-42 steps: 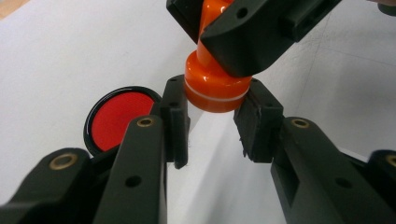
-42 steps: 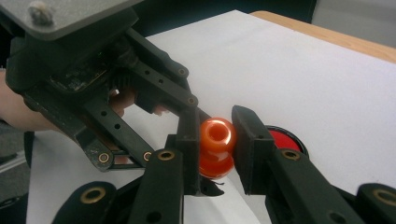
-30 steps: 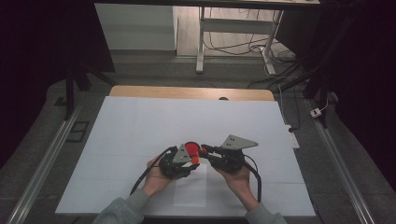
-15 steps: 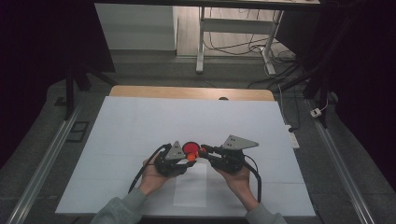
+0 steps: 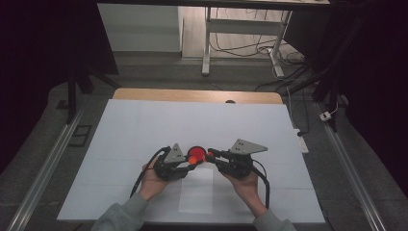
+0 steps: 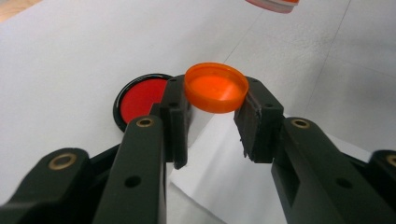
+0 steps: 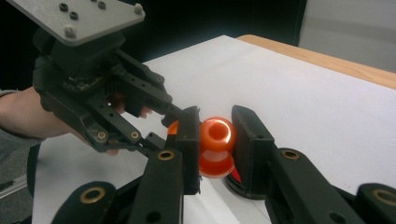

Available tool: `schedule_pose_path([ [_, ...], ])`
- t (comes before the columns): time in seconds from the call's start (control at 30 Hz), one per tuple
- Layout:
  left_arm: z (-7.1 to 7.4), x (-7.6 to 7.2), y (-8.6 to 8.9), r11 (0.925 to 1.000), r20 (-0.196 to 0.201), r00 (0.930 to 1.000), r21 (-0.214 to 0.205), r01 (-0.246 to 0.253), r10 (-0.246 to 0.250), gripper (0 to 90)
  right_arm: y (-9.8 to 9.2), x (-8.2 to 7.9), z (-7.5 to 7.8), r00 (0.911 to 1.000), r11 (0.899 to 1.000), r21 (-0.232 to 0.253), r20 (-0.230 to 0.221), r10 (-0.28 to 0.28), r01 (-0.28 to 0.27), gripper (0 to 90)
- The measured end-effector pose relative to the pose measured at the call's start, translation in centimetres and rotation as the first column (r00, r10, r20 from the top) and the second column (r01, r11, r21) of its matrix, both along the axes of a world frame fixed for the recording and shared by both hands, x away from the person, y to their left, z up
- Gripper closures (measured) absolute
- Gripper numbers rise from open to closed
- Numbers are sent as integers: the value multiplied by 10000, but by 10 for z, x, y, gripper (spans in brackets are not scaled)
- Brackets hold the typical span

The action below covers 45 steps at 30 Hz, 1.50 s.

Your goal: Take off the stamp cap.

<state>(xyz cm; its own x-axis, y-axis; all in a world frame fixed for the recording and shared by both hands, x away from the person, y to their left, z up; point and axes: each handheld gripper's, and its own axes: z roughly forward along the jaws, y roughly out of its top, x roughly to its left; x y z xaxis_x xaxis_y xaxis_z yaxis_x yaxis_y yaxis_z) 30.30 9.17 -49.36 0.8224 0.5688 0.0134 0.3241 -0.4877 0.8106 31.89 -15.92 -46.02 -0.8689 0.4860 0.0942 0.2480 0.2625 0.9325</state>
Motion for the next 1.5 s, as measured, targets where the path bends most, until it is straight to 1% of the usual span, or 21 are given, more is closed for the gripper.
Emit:
schedule_pose_path([
  [0.07,2,-1,3,9999,-68,10000,-152,3,-4,652,0,0,0,10000,10000,1,5,-9,9,724],
  [0.17,3,-3,9,9999,-103,9999,-149,-23,21,651,0,0,0,10000,10000,-21,16,-21,21,724],
  [0.3,3,-7,19,9996,-92,9996,-147,-254,252,651,-1,0,0,10000,10000,-14,37,-48,48,724],
  [0.37,4,-10,25,9991,-72,9993,-234,-356,354,651,-1,0,0,10000,10000,-7,39,-65,65,724],
  [0.53,5,-17,35,9984,-24,9987,-260,-505,505,651,-3,1,1,9999,9999,-10,55,-102,103,723],
  [0.83,2,-30,51,9974,55,9976,-209,-691,692,651,-7,2,1,9997,9997,-26,104,-224,224,724],
  [0.97,0,-37,60,9959,104,9961,-252,-871,874,651,-8,3,1,9996,9997,-46,105,-246,247,723],
  [1.13,-4,-44,76,9921,-24,9928,-391,-1195,1195,650,-8,4,0,9997,9997,-79,102,-243,244,723],
  [1.27,-7,-51,87,9891,-55,9904,-499,-1383,1382,650,-9,4,-1,9997,9996,-141,71,-253,254,723],
  [1.37,-9,-56,94,9885,-93,9898,-508,-1423,1420,650,-9,5,-2,9996,9995,-168,66,-260,261,723],
  [1.5,-11,-58,98,9879,-142,9892,-517,-1464,1459,650,-9,5,-2,9996,9994,-194,108,-276,278,723],
])
